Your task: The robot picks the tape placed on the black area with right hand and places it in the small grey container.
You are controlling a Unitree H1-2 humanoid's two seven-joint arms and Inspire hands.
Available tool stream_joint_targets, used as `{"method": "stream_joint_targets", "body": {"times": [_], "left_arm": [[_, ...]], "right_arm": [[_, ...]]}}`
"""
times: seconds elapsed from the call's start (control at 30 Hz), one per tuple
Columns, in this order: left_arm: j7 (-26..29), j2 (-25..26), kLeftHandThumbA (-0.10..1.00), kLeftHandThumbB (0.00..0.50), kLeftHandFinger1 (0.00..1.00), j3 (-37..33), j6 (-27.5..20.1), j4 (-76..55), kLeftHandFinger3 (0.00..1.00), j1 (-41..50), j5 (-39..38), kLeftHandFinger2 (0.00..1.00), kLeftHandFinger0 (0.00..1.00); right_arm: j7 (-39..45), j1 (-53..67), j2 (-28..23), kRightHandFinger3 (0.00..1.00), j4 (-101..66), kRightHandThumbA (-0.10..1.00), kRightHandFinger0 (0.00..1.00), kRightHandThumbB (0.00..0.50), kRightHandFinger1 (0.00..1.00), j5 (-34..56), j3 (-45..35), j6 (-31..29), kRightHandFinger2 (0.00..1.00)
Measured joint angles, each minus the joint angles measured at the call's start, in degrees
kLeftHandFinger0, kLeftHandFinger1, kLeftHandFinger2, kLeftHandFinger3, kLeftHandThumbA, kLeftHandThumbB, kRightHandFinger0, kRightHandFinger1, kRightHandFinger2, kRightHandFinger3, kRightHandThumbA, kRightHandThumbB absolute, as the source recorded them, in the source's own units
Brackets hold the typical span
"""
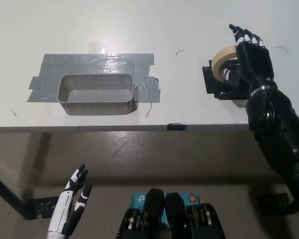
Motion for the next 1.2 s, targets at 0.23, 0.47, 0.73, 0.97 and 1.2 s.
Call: {"method": "stream_joint_targets", "body": {"times": [0.23, 0.47, 0.73, 0.97, 1.2], "left_arm": [[0.0, 0.0, 0.98, 0.115, 1.00, -0.1, -0.1, 0.0, 1.00, -0.1, -0.1, 1.00, 1.00], [0.0, 0.0, 0.99, 0.106, 1.00, 0.0, -0.5, 0.0, 1.00, -0.2, -0.2, 1.00, 1.00], [-0.1, 0.1, 1.00, 0.112, 1.00, -0.1, -0.8, 0.0, 1.00, -0.4, -0.3, 1.00, 1.00], [-0.1, 0.1, 1.00, 0.128, 1.00, -0.1, -0.8, -0.1, 1.00, -0.3, -0.4, 1.00, 1.00], [-0.1, 0.1, 1.00, 0.134, 1.00, -0.1, -0.8, 0.0, 1.00, -0.7, -0.4, 1.00, 1.00]], "right_arm": [[-1.0, -3.5, 0.0, 1.00, 6.6, 0.57, 1.00, 0.477, 1.00, 0.0, 1.5, 0.0, 1.00], [-1.6, -5.0, -0.3, 1.00, 10.3, 0.54, 1.00, 0.477, 1.00, 0.0, 3.5, 0.0, 1.00], [-0.7, -7.8, -1.5, 1.00, 14.6, 0.45, 1.00, 0.493, 1.00, -0.1, 6.9, 0.2, 1.00], [-3.1, -11.7, -1.9, 0.41, 25.4, -0.10, 0.00, 0.253, 0.00, -0.7, 11.0, 0.6, 0.30], [-9.5, -11.6, -2.0, 0.30, 29.2, -0.10, 0.00, 0.257, 0.27, -0.9, 11.9, -0.9, 0.85]]}}
